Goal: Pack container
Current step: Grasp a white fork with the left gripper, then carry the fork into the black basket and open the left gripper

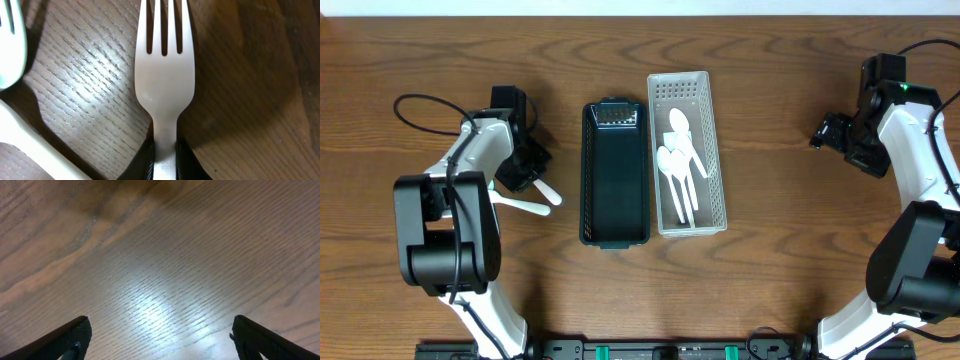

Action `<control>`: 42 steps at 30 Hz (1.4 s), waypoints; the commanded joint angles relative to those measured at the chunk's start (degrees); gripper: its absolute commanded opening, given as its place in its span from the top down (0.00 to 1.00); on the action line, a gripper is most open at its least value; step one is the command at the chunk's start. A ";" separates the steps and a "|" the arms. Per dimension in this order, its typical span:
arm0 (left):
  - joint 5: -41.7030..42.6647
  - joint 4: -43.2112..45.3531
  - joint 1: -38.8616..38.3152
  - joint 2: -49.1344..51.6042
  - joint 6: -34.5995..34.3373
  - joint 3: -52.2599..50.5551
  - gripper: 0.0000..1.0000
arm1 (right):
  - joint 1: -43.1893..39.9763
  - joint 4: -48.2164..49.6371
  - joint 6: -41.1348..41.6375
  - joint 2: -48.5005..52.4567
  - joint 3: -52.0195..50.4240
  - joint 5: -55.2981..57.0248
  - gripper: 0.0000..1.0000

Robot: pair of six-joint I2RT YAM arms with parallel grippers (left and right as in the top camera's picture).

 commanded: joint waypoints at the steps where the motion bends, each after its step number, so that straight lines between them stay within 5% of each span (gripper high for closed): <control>1: -0.76 -2.43 0.07 1.77 1.66 0.52 0.94 | -0.20 -0.20 -0.50 -0.02 0.09 0.15 0.07; 11: -2.49 -11.02 -3.93 -13.38 8.22 5.31 0.94 | -0.20 -0.17 -0.48 -0.02 0.09 0.15 0.07; 20: -2.43 -14.47 -19.93 -24.65 14.12 8.11 0.94 | -0.11 -0.20 -0.48 -0.02 0.09 0.15 0.07; 27: -2.45 -13.68 -29.79 -19.04 17.97 8.09 0.94 | -0.11 -0.22 -0.48 -0.02 0.09 0.15 0.07; 39: -2.43 -13.25 -30.62 -2.95 20.52 8.09 0.94 | -0.11 -1.36 -0.50 -0.02 0.09 0.17 0.07; 42: -2.84 -13.16 -30.53 -3.43 21.66 8.15 0.77 | -0.11 -1.42 -0.50 -0.02 0.09 0.20 0.07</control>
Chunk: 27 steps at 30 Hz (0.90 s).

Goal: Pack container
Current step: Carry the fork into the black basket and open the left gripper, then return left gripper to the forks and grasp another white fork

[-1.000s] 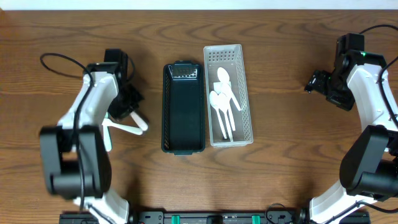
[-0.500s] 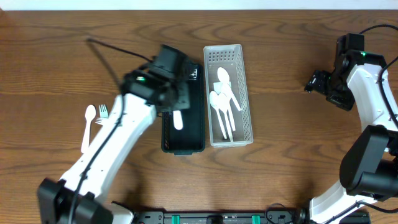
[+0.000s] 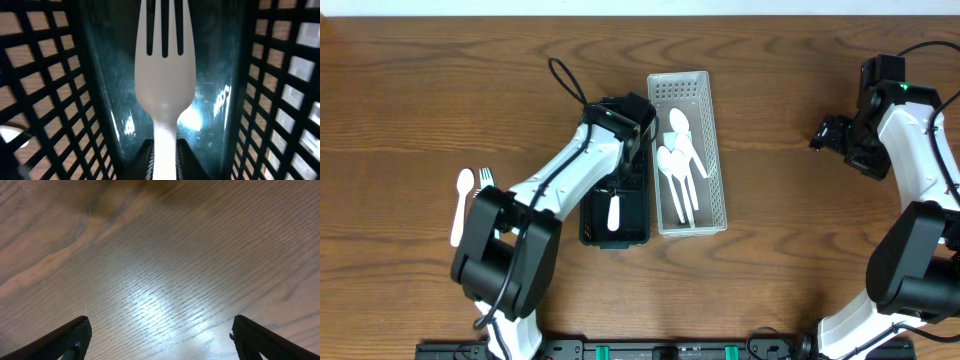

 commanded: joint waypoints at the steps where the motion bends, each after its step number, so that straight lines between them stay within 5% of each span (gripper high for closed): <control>1: -2.03 -0.24 0.26 -1.46 1.75 0.44 0.70 | -0.11 -0.09 -0.50 -0.02 0.09 0.17 0.07; 5: -6.27 -2.56 0.35 -4.59 3.67 2.49 0.52 | -0.11 -0.02 -0.52 -0.02 0.09 0.20 0.07; 13: -13.33 -9.86 0.92 -17.64 2.62 13.66 0.47 | -0.11 0.09 -0.98 -0.02 0.09 0.20 0.07; 18: -20.44 -12.70 8.83 -26.80 -9.31 14.12 0.37 | -0.11 0.50 -2.05 -0.02 0.09 0.20 0.07; 22: -19.32 -20.15 21.07 -28.39 -26.60 13.49 0.26 | -0.11 0.68 -2.47 -0.02 0.09 0.20 0.06; 27: -9.44 -18.34 32.44 -26.10 -30.45 6.91 0.25 | -0.11 0.68 -2.47 -0.02 0.09 0.20 0.05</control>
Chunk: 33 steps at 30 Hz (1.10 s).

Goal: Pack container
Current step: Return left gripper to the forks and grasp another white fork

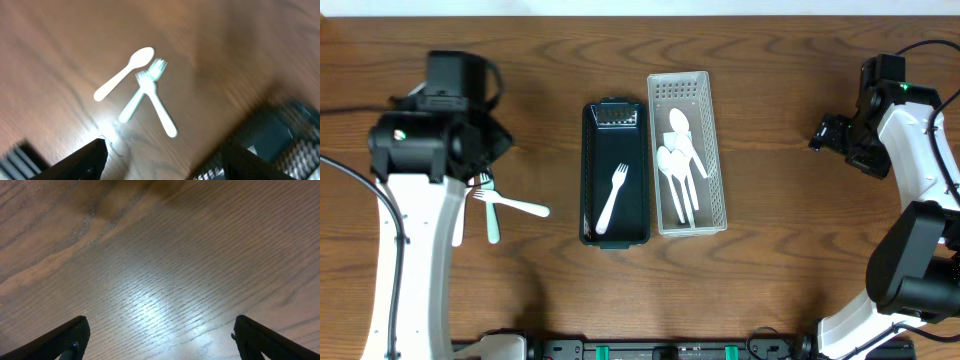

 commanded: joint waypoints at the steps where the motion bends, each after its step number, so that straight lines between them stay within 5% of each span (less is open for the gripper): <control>1: 7.26 2.08 5.09 3.37 -6.95 -5.53 0.25 | -0.11 0.11 -0.79 -0.02 0.09 0.20 0.05; 16: 16.02 18.14 8.61 18.18 -11.13 -19.19 0.25 | -0.11 0.63 -0.94 -0.02 0.09 0.17 0.05; 33: 18.56 30.38 8.61 25.22 -5.35 -25.99 0.25 | -0.11 0.61 -0.92 -0.02 0.09 0.20 0.05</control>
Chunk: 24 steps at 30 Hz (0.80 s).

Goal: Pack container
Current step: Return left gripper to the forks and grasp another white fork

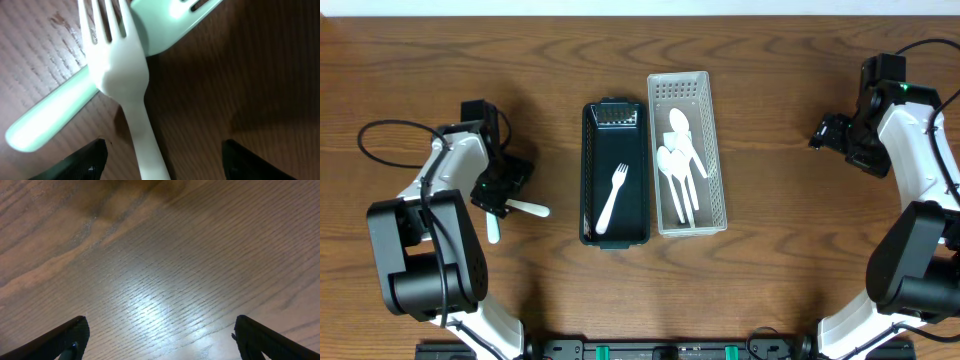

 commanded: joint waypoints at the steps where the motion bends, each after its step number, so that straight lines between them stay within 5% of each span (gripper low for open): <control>1: 0.37 1.31 0.15 0.63 1.88 -1.86 0.25 | -0.11 -0.07 -0.85 -0.02 0.09 0.20 0.05; 16: 0.33 5.40 0.13 0.68 4.55 -6.32 0.26 | -0.11 -0.48 -0.85 -0.02 0.09 0.17 0.05; 24: 0.33 5.11 0.09 0.68 4.55 -6.32 0.44 | -0.11 -0.59 -0.83 -0.02 0.09 0.17 0.05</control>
